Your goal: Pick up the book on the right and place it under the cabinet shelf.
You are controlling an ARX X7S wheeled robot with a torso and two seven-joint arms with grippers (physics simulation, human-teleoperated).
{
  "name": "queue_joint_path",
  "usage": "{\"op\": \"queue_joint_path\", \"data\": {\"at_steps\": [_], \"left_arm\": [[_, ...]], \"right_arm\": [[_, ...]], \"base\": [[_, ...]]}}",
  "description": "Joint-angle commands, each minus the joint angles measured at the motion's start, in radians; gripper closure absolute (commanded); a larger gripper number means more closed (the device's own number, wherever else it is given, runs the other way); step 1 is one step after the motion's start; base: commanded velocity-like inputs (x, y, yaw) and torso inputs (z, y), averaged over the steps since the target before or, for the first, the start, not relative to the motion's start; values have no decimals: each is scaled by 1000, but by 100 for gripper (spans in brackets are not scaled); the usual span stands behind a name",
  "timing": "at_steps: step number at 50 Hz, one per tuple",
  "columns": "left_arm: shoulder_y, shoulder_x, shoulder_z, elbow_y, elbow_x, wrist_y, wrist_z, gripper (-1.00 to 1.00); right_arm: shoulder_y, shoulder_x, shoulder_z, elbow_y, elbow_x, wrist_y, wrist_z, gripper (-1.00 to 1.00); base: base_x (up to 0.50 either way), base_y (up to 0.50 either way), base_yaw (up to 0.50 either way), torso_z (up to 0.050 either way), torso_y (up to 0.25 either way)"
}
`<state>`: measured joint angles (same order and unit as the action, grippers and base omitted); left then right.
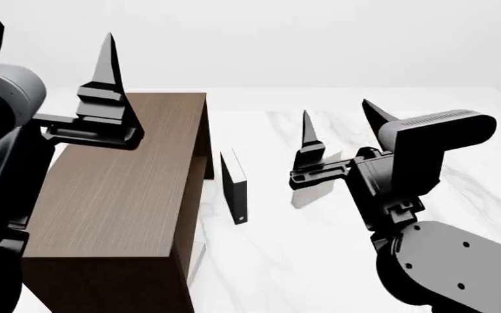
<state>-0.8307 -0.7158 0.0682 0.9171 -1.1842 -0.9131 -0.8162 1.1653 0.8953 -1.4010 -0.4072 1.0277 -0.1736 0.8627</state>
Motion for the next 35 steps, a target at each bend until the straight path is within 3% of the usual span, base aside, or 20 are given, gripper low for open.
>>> {"op": "queue_joint_path", "data": {"at_steps": [1, 23, 35], "left_arm": [[8, -1, 6, 0, 7, 6, 2, -100], [25, 4, 27, -6, 52, 29, 22, -100], [52, 2, 28, -1, 88, 60, 47, -100]], "right_arm": [[68, 44, 31, -57, 29, 42, 14, -100], [168, 108, 86, -128, 94, 99, 32, -100], [208, 145, 110, -168, 121, 120, 33, -100]], "base": [[0, 0, 0, 0, 250], [0, 0, 0, 0, 247], [0, 0, 0, 0, 13]]}}
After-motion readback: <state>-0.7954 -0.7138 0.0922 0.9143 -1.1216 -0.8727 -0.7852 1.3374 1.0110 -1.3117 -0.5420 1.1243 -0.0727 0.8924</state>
